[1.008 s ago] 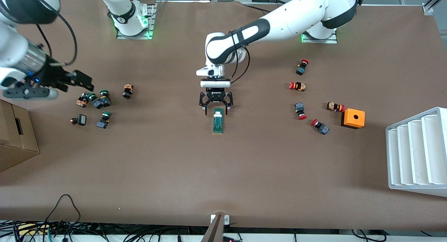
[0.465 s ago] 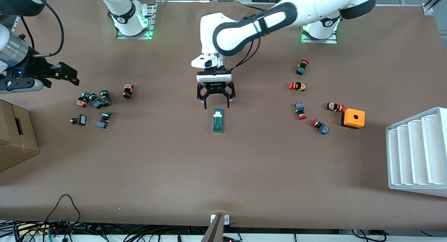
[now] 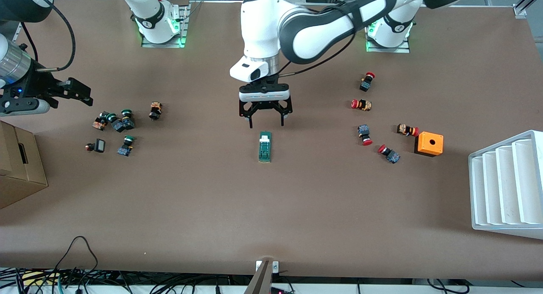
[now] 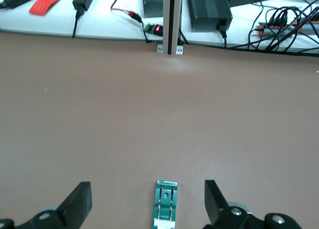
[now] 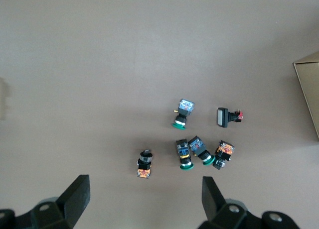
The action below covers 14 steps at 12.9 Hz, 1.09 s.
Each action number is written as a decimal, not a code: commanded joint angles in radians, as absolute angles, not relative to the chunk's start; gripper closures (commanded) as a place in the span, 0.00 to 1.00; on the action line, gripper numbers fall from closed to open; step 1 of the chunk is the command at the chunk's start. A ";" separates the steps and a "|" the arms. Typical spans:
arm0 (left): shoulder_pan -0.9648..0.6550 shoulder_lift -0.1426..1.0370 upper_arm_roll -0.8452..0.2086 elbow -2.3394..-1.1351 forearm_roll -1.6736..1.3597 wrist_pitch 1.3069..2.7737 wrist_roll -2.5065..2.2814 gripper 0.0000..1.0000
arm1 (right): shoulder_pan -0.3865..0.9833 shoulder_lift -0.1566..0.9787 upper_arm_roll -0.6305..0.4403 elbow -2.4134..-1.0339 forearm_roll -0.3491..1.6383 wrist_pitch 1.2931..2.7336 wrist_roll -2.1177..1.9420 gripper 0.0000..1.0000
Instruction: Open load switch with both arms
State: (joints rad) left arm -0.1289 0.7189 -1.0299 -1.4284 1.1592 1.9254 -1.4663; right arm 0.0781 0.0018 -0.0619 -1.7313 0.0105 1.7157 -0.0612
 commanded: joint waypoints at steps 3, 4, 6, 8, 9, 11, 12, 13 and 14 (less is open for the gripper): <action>-0.263 0.707 -0.809 -1.064 0.782 1.719 -1.116 0.01 | 0.075 -0.003 -0.057 -1.677 -0.008 1.665 -0.077 0.01; -0.296 0.703 -0.723 -1.004 0.684 1.677 -1.041 0.01 | 0.075 -0.002 -0.057 -1.663 -0.008 1.655 -0.075 0.01; -0.317 0.638 -0.515 -0.989 0.474 1.658 -0.840 0.01 | 0.075 0.000 -0.058 -1.658 -0.005 1.657 -0.066 0.01; -0.343 0.572 -0.259 -1.008 0.208 1.658 -0.670 0.01 | 0.075 0.000 -0.058 -1.652 0.000 1.655 -0.071 0.01; -0.345 0.540 -0.180 -1.047 0.113 1.658 -0.611 0.01 | 0.075 -0.002 -0.060 -1.652 0.002 1.657 -0.072 0.01; -0.338 0.462 -0.091 -1.164 0.045 1.661 -0.499 0.01 | 0.074 0.005 -0.060 -1.632 0.003 1.657 -0.084 0.01; -0.336 0.422 -0.065 -1.227 0.043 1.664 -0.482 0.01 | 0.074 0.006 -0.060 -1.629 0.003 1.657 -0.084 0.01; -0.322 0.387 -0.052 -1.274 0.040 1.664 -0.473 0.01 | 0.075 0.006 -0.060 -1.629 0.003 1.657 -0.086 0.01; -0.296 0.356 -0.052 -1.316 0.038 1.663 -0.463 0.01 | 0.075 0.006 -0.060 -1.629 0.002 1.655 -0.087 0.01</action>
State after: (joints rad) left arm -0.3131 0.4728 -0.0714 -1.1591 0.0614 1.6535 -0.5003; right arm 0.0781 0.0015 -0.0620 -1.6510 0.0099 1.6762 -0.0648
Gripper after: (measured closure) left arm 0.004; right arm 0.004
